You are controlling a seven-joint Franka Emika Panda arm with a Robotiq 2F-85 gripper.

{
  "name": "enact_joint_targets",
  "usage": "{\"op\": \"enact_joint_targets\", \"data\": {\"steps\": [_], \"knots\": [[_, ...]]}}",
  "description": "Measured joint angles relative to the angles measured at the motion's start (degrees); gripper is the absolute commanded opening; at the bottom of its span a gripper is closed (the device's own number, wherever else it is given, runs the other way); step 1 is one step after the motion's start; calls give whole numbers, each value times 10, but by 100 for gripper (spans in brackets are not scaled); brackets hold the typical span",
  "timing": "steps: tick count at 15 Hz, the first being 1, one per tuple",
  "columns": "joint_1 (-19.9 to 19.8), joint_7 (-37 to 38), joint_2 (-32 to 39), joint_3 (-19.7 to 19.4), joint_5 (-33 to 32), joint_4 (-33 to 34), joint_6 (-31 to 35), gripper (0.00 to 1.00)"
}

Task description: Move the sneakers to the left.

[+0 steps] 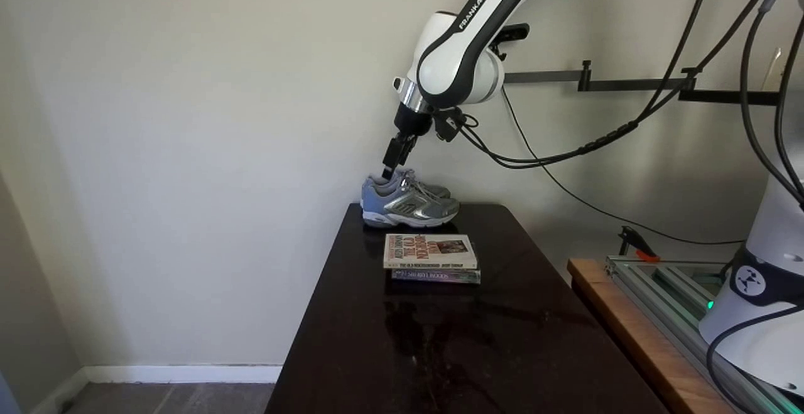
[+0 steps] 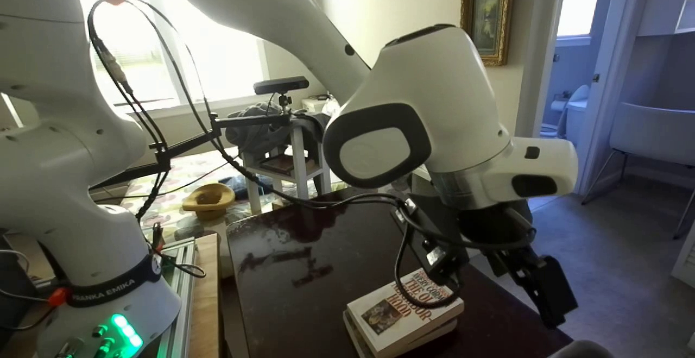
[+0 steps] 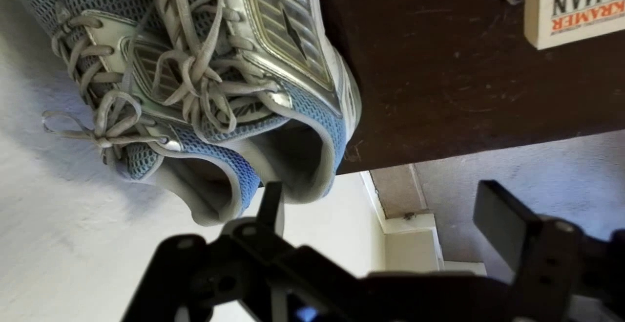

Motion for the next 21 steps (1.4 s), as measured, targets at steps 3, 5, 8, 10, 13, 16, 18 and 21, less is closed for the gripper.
{"op": "enact_joint_targets", "data": {"steps": [3, 5, 8, 10, 13, 16, 18, 21], "knots": [[2, -1, 29, -12, 1, 23, -1, 100], [-5, -9, 45, -6, 5, 38, -5, 100], [-16, -33, 66, 17, 26, 54, -9, 100], [-19, -39, 77, 28, 27, 62, -9, 100], [-19, -43, 91, 31, 26, 70, -9, 100], [-19, -47, 102, 30, 26, 79, -8, 100], [-19, -49, 109, 30, 25, 85, -8, 100], [-19, -51, 119, 28, 24, 93, -8, 100]]}}
